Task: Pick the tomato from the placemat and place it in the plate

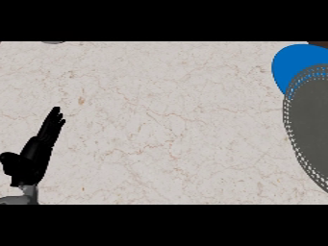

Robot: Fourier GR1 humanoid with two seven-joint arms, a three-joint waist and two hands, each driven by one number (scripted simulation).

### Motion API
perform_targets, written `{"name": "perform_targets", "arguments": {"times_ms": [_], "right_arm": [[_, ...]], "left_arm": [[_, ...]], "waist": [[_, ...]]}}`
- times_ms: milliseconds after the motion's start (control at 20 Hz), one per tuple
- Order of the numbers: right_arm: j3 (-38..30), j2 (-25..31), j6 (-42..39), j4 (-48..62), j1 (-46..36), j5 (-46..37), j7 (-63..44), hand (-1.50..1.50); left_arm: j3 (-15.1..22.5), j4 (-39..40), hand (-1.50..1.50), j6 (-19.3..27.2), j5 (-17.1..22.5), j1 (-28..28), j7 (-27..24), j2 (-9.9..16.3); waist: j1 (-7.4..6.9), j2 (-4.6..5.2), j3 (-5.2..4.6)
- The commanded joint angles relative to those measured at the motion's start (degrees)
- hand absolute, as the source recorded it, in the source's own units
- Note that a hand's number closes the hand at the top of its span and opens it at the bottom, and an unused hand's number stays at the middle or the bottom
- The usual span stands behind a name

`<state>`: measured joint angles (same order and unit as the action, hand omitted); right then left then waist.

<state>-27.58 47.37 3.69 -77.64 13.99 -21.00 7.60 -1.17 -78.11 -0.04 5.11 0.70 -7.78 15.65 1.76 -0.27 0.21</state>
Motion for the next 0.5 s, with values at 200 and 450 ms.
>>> {"name": "perform_targets", "arguments": {"times_ms": [200, 450], "right_arm": [[-11.62, 8.34, -0.68, 16.93, -9.26, 6.52, 16.96, 1.5], [-10.29, 10.93, -6.31, 17.86, -14.54, 7.23, 15.83, 1.5]], "left_arm": [[-0.09, 0.33, 0.0, -2.14, -0.09, 0.82, -0.72, 0.46], [1.7, -3.12, 0.0, 0.42, -2.17, -0.2, 2.67, -2.55]], "waist": [[-2.11, 0.37, -0.14], [-2.25, 0.27, -0.18]]}}
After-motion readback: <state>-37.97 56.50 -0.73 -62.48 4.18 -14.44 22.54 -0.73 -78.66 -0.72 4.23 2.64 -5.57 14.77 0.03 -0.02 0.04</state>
